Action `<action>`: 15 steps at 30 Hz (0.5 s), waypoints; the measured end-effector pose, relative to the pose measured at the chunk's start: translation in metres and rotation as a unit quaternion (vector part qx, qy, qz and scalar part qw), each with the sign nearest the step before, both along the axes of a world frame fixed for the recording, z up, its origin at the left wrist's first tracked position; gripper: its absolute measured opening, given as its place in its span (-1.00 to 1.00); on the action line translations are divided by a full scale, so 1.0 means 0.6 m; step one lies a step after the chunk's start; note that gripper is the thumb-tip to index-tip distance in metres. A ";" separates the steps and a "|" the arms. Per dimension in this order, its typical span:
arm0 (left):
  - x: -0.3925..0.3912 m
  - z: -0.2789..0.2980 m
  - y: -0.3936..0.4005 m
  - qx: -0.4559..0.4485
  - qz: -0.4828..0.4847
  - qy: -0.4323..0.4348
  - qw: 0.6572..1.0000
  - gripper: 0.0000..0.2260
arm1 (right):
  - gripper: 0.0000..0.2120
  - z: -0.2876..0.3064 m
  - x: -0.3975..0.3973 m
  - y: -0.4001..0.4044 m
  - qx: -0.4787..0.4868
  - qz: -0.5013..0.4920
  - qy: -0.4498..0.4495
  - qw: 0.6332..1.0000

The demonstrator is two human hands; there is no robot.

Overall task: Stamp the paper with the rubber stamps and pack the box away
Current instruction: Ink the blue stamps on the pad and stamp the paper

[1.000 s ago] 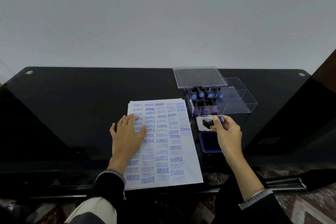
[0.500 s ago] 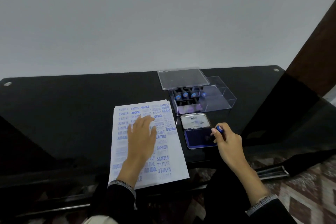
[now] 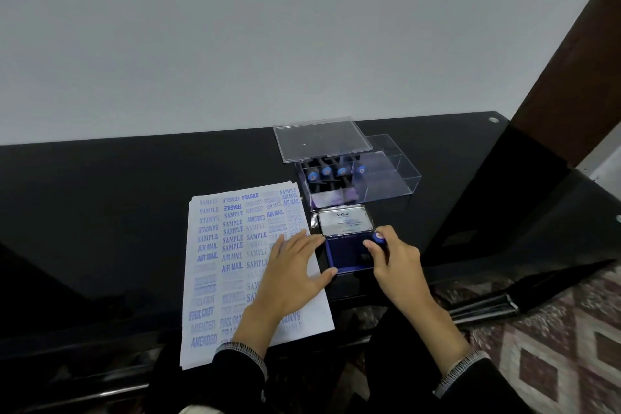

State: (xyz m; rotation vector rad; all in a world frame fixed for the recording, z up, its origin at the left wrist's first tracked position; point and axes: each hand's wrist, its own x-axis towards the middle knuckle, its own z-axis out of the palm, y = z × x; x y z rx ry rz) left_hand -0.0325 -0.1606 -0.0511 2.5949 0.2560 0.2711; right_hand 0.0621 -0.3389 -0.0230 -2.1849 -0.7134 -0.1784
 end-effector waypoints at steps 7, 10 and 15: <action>0.002 -0.006 0.001 0.012 0.002 0.003 1.000 -0.43 | -0.90 -0.022 -0.006 -0.002 -0.020 0.031 -0.065 0.997; 0.001 -0.004 0.000 0.009 0.004 0.001 1.000 -0.43 | -0.90 -0.014 -0.005 -0.001 0.002 0.023 -0.049 0.999; -0.001 0.000 0.000 0.009 0.004 -0.002 1.000 -0.44 | -0.93 0.004 0.010 -0.008 0.078 -0.028 0.060 0.995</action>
